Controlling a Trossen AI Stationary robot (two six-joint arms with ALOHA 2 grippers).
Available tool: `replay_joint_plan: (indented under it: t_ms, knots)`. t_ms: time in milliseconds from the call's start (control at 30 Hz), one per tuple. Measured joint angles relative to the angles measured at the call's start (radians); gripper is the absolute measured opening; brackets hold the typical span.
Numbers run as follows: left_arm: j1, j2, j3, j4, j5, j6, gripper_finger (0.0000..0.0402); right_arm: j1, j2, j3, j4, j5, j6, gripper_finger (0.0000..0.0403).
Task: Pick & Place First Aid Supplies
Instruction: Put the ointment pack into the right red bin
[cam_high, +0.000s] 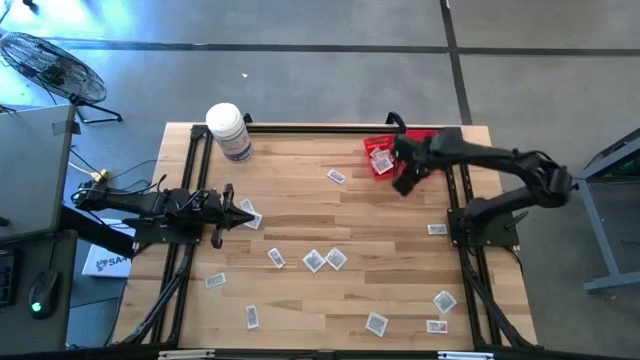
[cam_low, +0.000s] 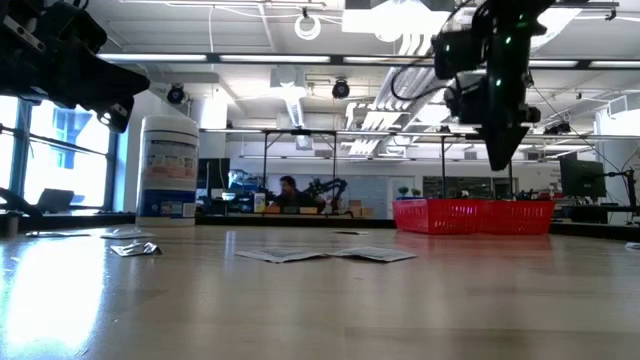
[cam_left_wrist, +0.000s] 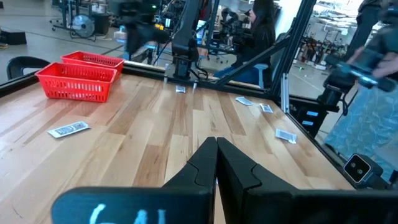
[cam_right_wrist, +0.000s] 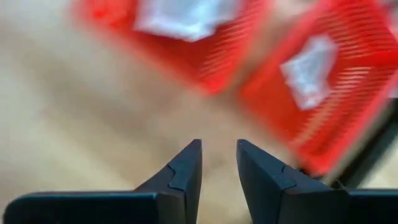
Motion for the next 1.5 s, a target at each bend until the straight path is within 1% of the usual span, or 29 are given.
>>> replay_joint_plan:
  t_ms: [133, 233, 300, 400, 467, 567, 633, 700, 800, 967, 1033, 1100, 1167, 1267, 1300, 1400, 1500]
  knots:
    - [0.0, 0.0, 0.0, 0.0, 0.0, 0.0, 0.0001, 0.176, 0.002, 0.0, -0.101, -0.093, 0.112, 0.0096]
    - [0.0, 0.0, 0.0, 0.0, 0.0, 0.0, 0.0001, 0.248, 0.037, 0.0, -0.196, -0.172, 0.171, 0.0108]
    - [0.0, 0.0, 0.0, 0.0, 0.0, 0.0, 0.0001, 0.275, 0.062, 0.0, -0.247, -0.209, 0.174, 0.0124]
    - [0.0, 0.0, 0.0, 0.0, 0.0, 0.0, 0.0001, 0.281, 0.105, 0.0, -0.283, -0.236, 0.167, 0.0158]
    - [0.0, 0.0, 0.0, 0.0, 0.0, 0.0, 0.0001, 0.266, 0.137, 0.0, -0.281, -0.238, 0.164, 0.0183]
    - [0.0, 0.0, 0.0, 0.0, 0.0, 0.0, 0.0001, 0.229, 0.186, 0.0, -0.284, -0.271, 0.111, 0.0217]
    - [0.0, 0.0, 0.0, 0.0, 0.0, 0.0, 0.0001, 0.204, 0.215, 0.0, -0.283, -0.291, 0.079, 0.0232]
    - [0.0, 0.0, 0.0, 0.0, 0.0, 0.0, 0.0001, 0.185, 0.238, 0.0, -0.284, -0.298, 0.06, 0.0239]
    - [0.0, 0.0, 0.0, 0.0, 0.0, 0.0, 0.0001, 0.172, 0.259, 0.0, -0.287, -0.327, 0.067, 0.0238]
    - [0.0, 0.0, 0.0, 0.0, 0.0, 0.0, 0.0001, 0.219, 0.269, -0.017, -0.28, -0.38, 0.15, 0.0228]
    - [0.0, 0.0, 0.0, 0.0, 0.0, 0.0, 0.0001, 0.242, 0.269, -0.06, -0.265, -0.42, 0.18, 0.0224]
    - [0.0, 0.0, 0.0, 0.0, 0.0, 0.0, 0.0001, 0.262, 0.269, -0.127, -0.255, -0.487, 0.191, 0.022]
    - [0.0, 0.0, 0.0, 0.0, 0.0, 0.0, 0.0001, 0.281, 0.268, -0.195, -0.237, -0.519, 0.191, 0.0214]
    - [0.0, 0.0, 0.0, 0.0, 0.0, 0.0, 0.0001, 0.304, 0.257, -0.216, -0.125, -0.526, 0.216, 0.02]
    - [0.0, 0.0, 0.0, 0.0, -0.001, 0.0, 0.0001, 0.308, 0.254, -0.215, -0.082, -0.543, 0.232, 0.0196]
    - [0.0, 0.0, 0.0, 0.0, -0.002, 0.0, 0.0001, 0.317, 0.255, -0.208, -0.06, -0.517, 0.292, 0.0186]
    - [0.0, 0.0, 0.0, 0.0, -0.003, 0.0, 0.0001, 0.305, 0.255, -0.23, -0.046, -0.48, 0.407, 0.0181]
